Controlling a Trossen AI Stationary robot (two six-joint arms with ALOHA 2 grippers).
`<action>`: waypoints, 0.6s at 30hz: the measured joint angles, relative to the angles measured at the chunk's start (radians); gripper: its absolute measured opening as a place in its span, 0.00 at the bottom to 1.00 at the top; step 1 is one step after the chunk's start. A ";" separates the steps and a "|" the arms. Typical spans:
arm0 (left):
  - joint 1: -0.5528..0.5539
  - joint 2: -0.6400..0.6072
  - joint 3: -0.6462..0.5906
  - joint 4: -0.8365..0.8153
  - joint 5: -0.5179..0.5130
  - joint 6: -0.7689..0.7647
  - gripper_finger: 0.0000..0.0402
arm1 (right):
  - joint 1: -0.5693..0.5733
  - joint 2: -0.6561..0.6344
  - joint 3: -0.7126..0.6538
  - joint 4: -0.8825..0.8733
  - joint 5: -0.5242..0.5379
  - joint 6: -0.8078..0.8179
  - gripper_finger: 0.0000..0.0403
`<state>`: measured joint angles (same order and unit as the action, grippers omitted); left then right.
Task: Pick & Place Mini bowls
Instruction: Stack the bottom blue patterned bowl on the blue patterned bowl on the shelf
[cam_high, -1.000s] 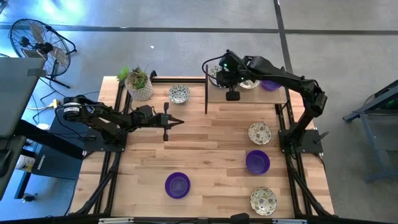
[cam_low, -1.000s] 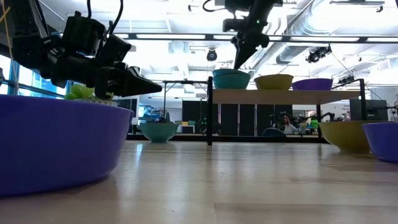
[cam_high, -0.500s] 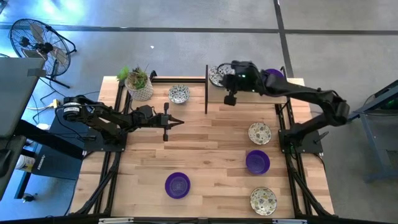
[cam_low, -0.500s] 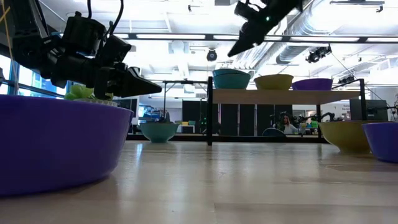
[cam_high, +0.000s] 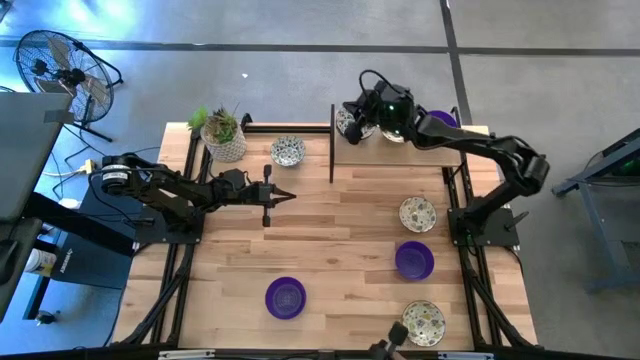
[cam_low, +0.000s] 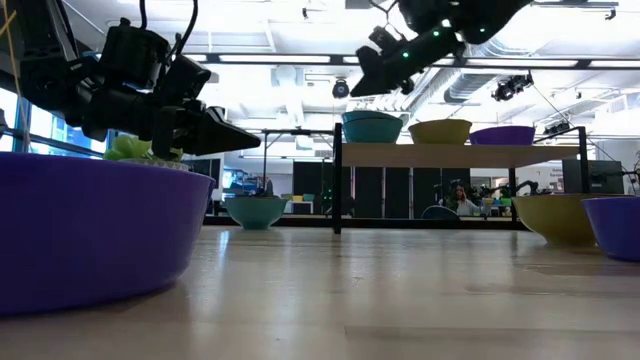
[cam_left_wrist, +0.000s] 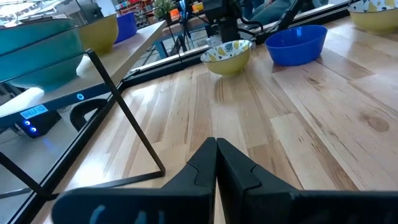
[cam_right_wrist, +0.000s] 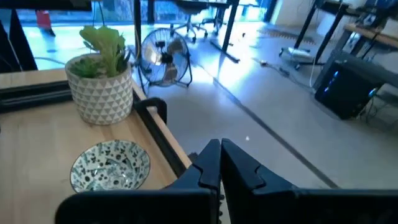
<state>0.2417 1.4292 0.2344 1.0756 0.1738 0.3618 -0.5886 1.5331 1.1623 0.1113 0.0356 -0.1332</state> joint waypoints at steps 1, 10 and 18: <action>0.000 0.000 0.000 0.000 0.000 0.000 0.00 | -0.003 0.013 0.020 -0.024 -0.001 0.002 0.00; 0.000 0.000 0.000 -0.001 0.001 0.000 0.00 | -0.042 0.105 0.118 -0.133 -0.002 0.010 0.00; 0.000 0.000 0.000 -0.001 0.001 0.000 0.00 | -0.067 0.110 0.118 -0.143 -0.024 0.045 0.00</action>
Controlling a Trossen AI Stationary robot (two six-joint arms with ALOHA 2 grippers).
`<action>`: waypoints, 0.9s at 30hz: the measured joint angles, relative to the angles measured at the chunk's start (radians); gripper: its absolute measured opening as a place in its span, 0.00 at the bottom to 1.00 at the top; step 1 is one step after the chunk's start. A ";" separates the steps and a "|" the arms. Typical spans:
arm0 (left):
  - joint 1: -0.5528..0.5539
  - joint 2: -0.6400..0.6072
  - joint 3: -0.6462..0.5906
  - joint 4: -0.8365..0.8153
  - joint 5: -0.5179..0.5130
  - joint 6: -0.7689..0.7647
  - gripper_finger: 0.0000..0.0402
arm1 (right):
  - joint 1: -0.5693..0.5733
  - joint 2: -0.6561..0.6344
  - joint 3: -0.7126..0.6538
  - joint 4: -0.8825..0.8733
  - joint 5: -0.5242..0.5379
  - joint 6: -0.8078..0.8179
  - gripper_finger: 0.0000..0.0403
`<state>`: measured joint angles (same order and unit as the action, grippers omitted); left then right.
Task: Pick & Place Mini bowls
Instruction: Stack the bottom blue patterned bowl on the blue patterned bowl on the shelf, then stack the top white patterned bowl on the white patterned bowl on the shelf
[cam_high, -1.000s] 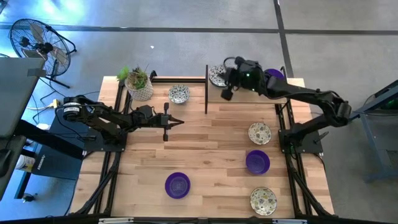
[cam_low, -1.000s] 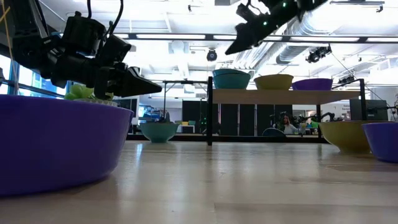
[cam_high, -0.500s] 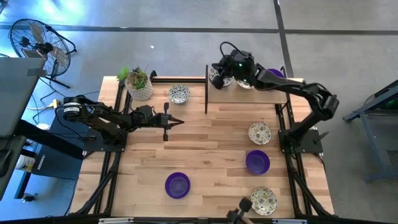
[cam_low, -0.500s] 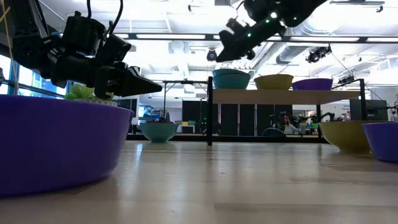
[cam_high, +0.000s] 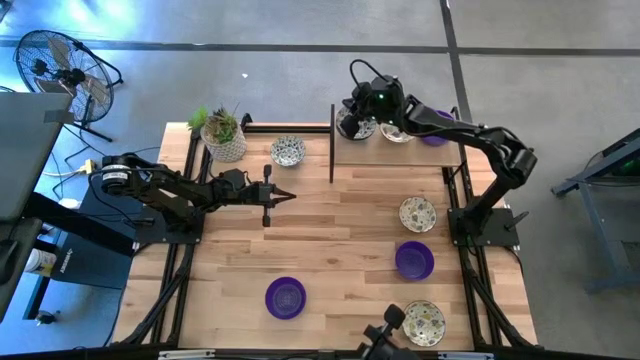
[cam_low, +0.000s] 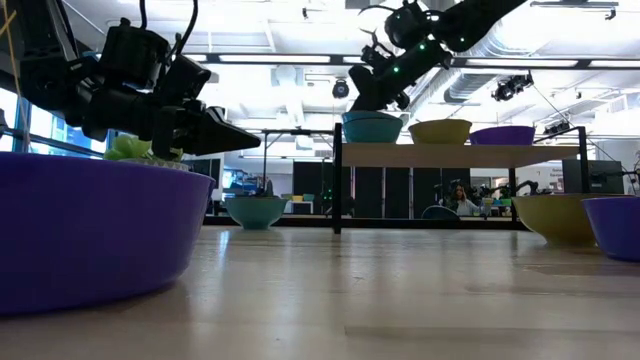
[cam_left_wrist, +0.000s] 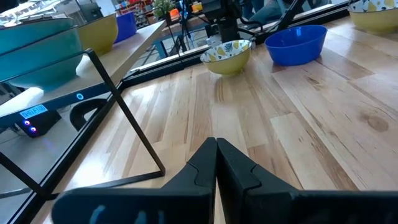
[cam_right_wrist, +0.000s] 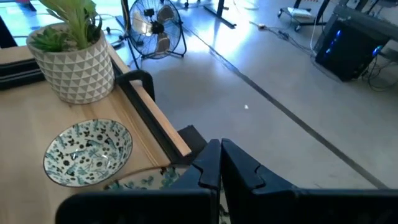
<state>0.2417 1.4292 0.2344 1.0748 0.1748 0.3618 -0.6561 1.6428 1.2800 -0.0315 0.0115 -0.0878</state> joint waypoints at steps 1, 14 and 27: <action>0.000 0.000 0.000 0.000 0.000 0.000 0.00 | -0.002 0.000 0.000 -0.008 -0.003 0.002 0.00; 0.000 0.000 0.000 -0.001 0.002 -0.001 0.00 | -0.006 0.027 0.000 -0.024 -0.002 0.003 0.00; 0.000 0.000 0.000 -0.002 0.011 -0.001 0.00 | 0.026 -0.036 -0.001 -0.044 -0.007 -0.071 0.00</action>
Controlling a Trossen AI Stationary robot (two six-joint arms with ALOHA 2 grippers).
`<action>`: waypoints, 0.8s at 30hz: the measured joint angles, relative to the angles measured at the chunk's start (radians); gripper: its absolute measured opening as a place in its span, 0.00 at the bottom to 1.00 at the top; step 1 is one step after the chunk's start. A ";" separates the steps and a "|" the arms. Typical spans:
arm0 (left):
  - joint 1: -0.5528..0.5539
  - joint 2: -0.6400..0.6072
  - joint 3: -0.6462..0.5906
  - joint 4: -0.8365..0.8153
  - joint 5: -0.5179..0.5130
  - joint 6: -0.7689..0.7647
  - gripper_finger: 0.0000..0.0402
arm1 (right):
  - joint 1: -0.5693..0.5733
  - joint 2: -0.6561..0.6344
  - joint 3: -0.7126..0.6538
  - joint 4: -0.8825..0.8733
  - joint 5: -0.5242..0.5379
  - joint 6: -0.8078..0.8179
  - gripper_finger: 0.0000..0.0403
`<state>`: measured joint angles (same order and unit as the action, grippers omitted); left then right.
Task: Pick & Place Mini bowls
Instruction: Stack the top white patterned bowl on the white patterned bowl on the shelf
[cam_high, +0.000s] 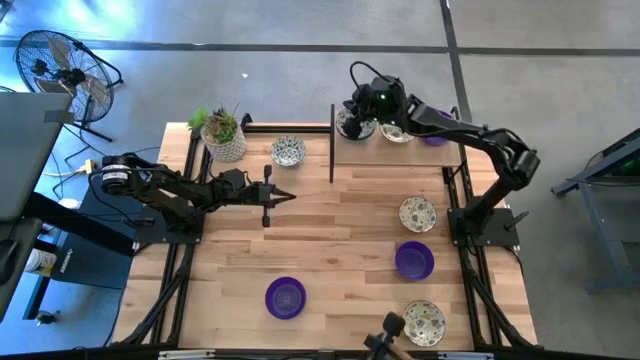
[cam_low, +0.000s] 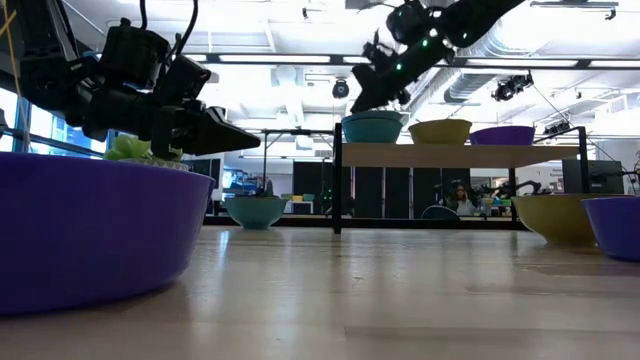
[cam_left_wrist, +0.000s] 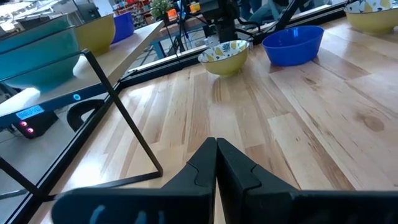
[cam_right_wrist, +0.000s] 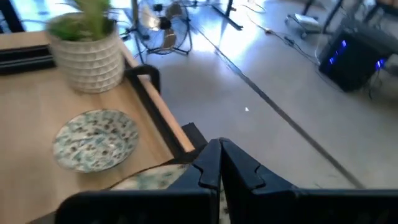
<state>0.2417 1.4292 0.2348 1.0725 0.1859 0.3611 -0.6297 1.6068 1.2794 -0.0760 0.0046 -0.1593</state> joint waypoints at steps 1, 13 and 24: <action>0.000 0.000 0.000 0.000 0.006 0.000 0.00 | 0.014 -0.016 -0.006 -0.003 0.003 -0.020 0.00; 0.000 0.000 0.000 0.002 0.013 0.002 0.00 | 0.210 -0.353 -0.438 0.219 0.034 0.051 0.00; 0.000 0.000 0.000 0.001 0.009 0.004 0.00 | 0.582 -0.632 -0.573 -0.094 0.362 0.306 0.00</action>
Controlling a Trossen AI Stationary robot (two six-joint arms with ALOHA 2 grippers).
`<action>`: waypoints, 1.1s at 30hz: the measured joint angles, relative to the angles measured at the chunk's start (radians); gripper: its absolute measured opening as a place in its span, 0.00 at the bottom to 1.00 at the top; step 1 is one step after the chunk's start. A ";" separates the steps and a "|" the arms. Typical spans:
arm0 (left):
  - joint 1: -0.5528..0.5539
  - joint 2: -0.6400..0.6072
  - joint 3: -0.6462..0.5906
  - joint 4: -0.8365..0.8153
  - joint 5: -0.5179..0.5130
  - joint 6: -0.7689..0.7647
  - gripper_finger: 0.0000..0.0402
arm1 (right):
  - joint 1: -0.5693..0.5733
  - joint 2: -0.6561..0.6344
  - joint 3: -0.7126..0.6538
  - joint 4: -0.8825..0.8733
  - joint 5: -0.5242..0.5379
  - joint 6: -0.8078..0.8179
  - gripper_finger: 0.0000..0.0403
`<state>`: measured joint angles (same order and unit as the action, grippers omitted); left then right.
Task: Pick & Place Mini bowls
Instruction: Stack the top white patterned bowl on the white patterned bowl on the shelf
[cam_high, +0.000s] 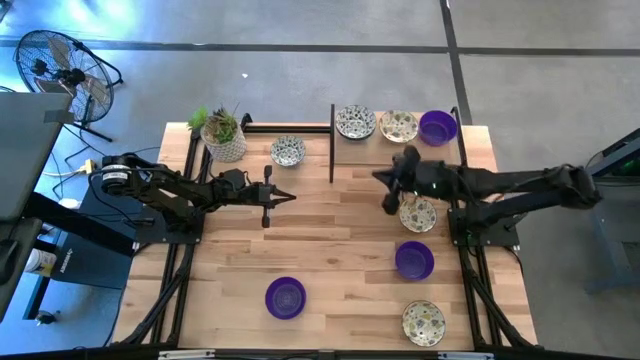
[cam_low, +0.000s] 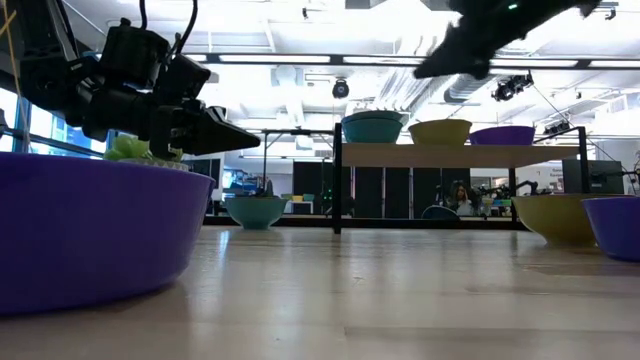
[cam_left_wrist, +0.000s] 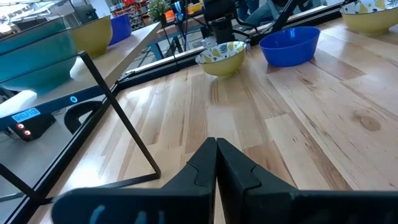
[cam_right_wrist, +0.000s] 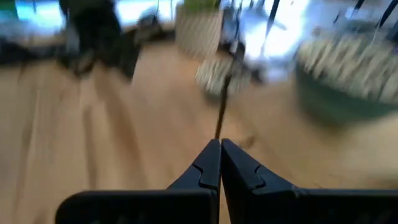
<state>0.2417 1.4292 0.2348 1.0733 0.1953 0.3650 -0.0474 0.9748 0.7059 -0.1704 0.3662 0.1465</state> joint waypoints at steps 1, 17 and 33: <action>0.000 0.000 0.000 0.000 0.000 0.000 0.00 | 0.037 -0.003 0.000 -0.058 0.018 0.035 0.00; 0.000 0.000 0.000 -0.001 0.006 0.000 0.00 | 0.406 0.026 -0.001 -0.680 -0.036 0.984 0.11; 0.000 0.000 0.000 -0.002 0.007 -0.003 0.00 | 0.317 0.247 -0.001 -0.734 -0.092 0.947 0.41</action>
<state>0.2417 1.4292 0.2348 1.0710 0.2028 0.3618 0.2699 1.2216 0.7052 -0.9045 0.2739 1.0936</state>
